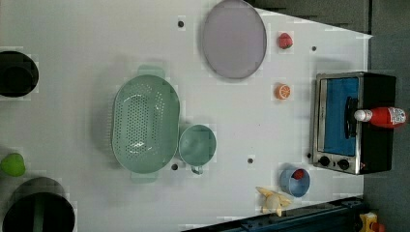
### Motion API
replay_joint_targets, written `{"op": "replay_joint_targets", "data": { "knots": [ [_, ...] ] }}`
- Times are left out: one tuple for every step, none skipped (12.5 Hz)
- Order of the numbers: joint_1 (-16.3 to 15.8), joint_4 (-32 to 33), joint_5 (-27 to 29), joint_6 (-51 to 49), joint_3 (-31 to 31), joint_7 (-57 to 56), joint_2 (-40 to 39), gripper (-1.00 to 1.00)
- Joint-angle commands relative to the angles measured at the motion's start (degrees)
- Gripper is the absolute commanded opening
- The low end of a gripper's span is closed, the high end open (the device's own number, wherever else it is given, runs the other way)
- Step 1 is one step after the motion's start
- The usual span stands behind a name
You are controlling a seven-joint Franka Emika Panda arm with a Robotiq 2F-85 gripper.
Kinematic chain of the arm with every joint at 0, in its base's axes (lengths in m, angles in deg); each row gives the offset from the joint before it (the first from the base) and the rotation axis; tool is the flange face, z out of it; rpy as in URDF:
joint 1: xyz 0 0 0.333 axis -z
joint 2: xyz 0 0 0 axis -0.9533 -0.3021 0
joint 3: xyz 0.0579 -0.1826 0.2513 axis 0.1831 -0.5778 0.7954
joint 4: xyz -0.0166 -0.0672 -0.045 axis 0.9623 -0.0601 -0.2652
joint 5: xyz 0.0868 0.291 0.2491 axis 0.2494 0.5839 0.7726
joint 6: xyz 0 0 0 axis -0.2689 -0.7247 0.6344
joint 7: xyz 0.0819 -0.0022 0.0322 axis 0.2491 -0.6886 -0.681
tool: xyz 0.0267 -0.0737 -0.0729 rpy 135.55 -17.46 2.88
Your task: Pick Ketchup from oven and place it on table.
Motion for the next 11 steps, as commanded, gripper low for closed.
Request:
{"op": "replay_joint_targets", "data": {
  "knots": [
    [-0.07, 1.63, 0.24, 0.80, -3.27, -0.13, -5.34, 1.00],
    [0.26, 1.60, 0.24, 2.22, -5.07, -0.13, -6.32, 1.00],
    [0.67, 1.60, 0.24, 3.92, -7.03, -0.17, -7.42, 1.00],
    [0.98, 1.60, 0.24, 5.41, -9.05, -0.22, -8.62, 1.00],
    [1.21, 1.60, 0.24, 7.05, -11.01, -0.23, -9.93, 1.00],
    [1.36, 1.59, 0.24, 8.73, -13.02, -0.32, -11.32, 1.00],
    [1.42, 1.58, 0.24, 10.59, -14.99, -0.36, -12.76, 1.00],
    [1.50, 1.58, 0.24, 12.79, -16.80, -0.37, -14.23, 1.00],
    [1.62, 1.57, 0.24, 15.35, -18.52, -0.37, -15.75, 1.00],
    [1.79, 1.55, 0.24, 18.36, -20.19, -0.37, -17.40, 1.00],
    [1.99, 1.54, 0.24, 21.38, -21.73, -0.37, -19.18, 1.00]
  ]
}}
